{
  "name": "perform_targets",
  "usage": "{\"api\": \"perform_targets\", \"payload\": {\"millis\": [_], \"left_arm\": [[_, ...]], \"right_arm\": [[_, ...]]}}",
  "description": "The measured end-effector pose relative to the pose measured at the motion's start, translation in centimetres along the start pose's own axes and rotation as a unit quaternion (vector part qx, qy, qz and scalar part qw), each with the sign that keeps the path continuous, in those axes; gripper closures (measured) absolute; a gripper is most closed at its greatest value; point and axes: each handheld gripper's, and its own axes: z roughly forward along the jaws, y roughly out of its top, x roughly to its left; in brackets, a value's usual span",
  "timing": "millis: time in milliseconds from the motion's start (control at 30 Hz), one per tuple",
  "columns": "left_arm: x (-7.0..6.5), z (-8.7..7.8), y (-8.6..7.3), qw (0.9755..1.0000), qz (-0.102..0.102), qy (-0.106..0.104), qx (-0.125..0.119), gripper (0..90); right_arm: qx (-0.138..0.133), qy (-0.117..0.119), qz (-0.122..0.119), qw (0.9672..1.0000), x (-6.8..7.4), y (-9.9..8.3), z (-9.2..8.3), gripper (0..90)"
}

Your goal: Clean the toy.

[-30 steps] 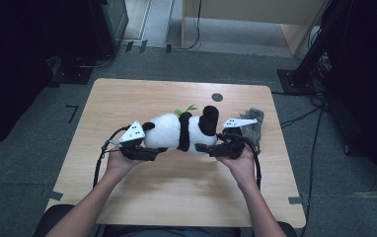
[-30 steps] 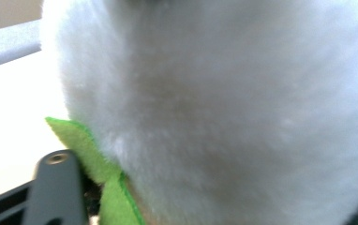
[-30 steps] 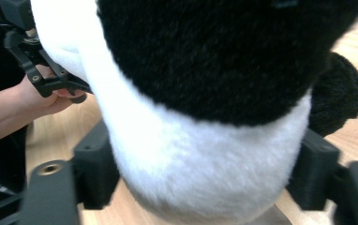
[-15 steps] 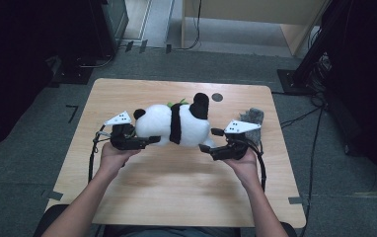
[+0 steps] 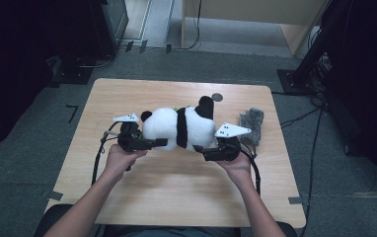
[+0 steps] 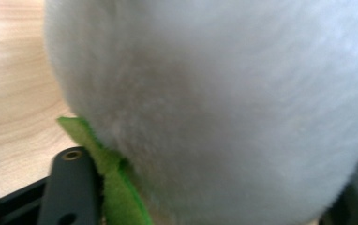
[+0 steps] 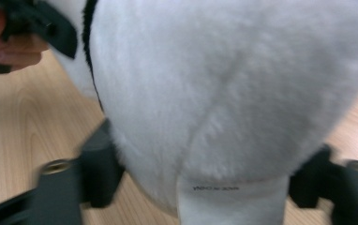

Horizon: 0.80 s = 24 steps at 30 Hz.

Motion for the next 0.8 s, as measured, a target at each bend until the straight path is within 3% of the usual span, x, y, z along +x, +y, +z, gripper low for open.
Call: {"api": "perform_targets", "payload": {"millis": [167, 300, 400, 600, 700, 800], "left_arm": [[0.3, 0.3, -0.3, 0.9997, 0.022, -0.003, -0.01, 18.2], [0.4, 0.0, -0.3, 0.9981, 0.05, 0.003, -0.035, 13.4], [0.3, -0.3, -0.3, 0.9969, 0.07, 0.016, -0.034, 13.3], [-0.2, -0.3, -0.7, 0.9916, 0.121, 0.045, -0.009, 13.8], [-0.2, -0.3, -1.1, 0.9922, 0.117, 0.039, -0.021, 15.8], [-0.5, 0.3, -1.4, 0.9915, 0.12, 0.046, -0.019, 19.5]], "right_arm": [[0.009, 0.006, 0.047, 0.9988, -0.5, 0.4, -0.5, 41.6], [0.007, 0.021, 0.1, 0.9948, -1.1, 0.9, -1.0, 44.5], [0.015, 0.024, 0.124, 0.9919, -1.3, 1.1, -1.2, 45.2], [0.025, 0.026, 0.144, 0.9889, -1.8, 1.1, -1.7, 45.2], [0.025, 0.032, 0.16, 0.9863, -2.2, 1.0, -2.1, 45.2], [0.026, 0.038, 0.173, 0.9838, -2.3, 0.9, -2.1, 45.2]]}}
